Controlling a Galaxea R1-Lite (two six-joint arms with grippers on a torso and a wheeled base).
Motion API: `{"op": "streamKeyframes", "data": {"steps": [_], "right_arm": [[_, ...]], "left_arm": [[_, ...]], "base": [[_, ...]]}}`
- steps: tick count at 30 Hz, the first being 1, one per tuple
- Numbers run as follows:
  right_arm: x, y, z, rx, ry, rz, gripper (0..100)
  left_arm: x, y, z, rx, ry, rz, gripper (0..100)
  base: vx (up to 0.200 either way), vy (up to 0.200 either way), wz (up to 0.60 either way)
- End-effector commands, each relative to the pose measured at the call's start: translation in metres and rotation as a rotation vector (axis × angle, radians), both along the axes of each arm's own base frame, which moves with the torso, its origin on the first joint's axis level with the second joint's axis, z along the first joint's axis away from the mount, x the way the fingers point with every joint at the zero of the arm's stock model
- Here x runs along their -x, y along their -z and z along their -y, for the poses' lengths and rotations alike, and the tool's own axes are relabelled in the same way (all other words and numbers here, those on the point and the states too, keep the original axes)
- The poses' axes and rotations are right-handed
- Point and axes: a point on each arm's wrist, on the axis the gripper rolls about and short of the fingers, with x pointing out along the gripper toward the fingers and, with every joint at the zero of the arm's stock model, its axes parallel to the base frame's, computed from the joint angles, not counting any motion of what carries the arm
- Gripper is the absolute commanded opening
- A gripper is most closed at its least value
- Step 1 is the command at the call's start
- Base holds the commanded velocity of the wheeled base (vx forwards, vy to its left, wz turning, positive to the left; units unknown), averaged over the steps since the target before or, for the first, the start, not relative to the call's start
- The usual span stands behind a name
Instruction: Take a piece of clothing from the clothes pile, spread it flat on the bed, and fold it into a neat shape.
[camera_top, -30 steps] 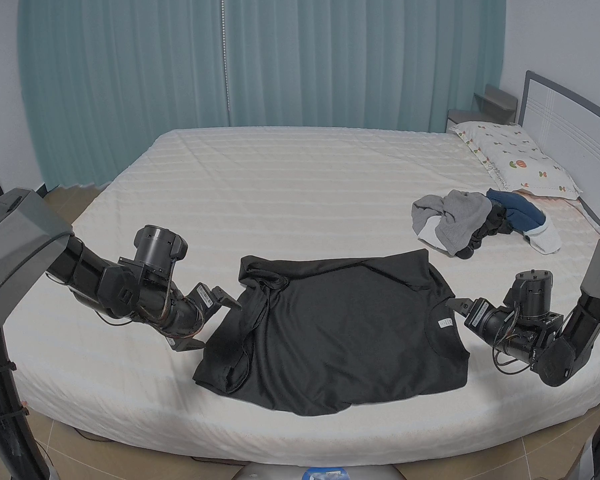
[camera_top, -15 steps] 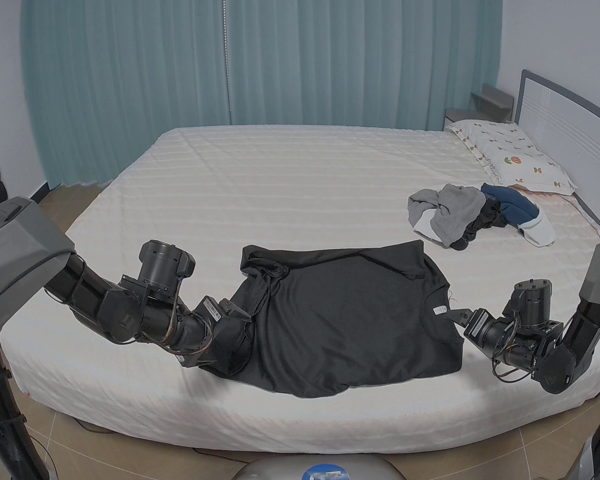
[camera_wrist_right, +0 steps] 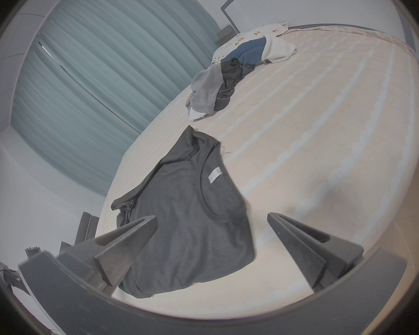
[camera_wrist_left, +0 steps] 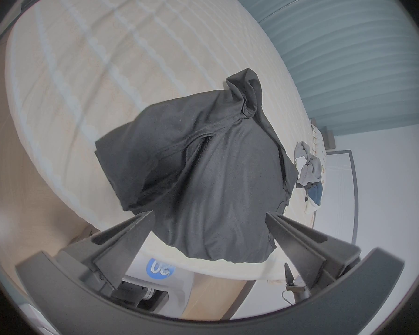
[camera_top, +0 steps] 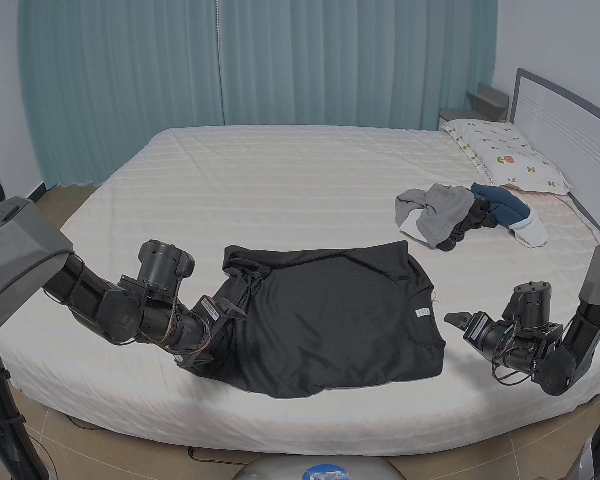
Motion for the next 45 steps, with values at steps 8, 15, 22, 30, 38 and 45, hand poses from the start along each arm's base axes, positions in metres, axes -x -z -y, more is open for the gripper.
{"op": "streamKeyframes", "data": {"steps": [8,15,22,30,38,45], "right_arm": [[0.004,0.002,-0.001,0.004,-0.008,-0.013,100],[0.005,0.004,-0.005,0.008,-0.020,-0.020,100],[0.006,0.004,-0.004,0.010,-0.019,-0.024,100],[0.007,0.002,-0.004,0.009,-0.017,-0.018,100],[0.006,0.002,-0.004,0.009,-0.016,-0.015,100],[0.007,0.002,-0.004,0.009,-0.016,-0.016,100]], "left_arm": [[-0.004,0.004,-0.006,-0.129,-0.098,0.042,100],[-0.012,0.028,-0.006,-0.288,-0.126,0.094,100],[-0.008,0.045,-0.007,-0.412,-0.098,0.077,100],[-0.007,0.045,-0.015,-0.495,-0.105,0.087,100],[-0.003,0.040,-0.021,-0.550,-0.110,0.095,100],[0.000,0.048,-0.023,-0.582,-0.071,0.076,100]], "base": [[0.000,0.000,0.00],[0.000,0.000,0.00],[0.000,0.000,0.00],[0.000,0.000,0.00],[0.000,0.000,0.00],[0.000,0.000,0.00]]}}
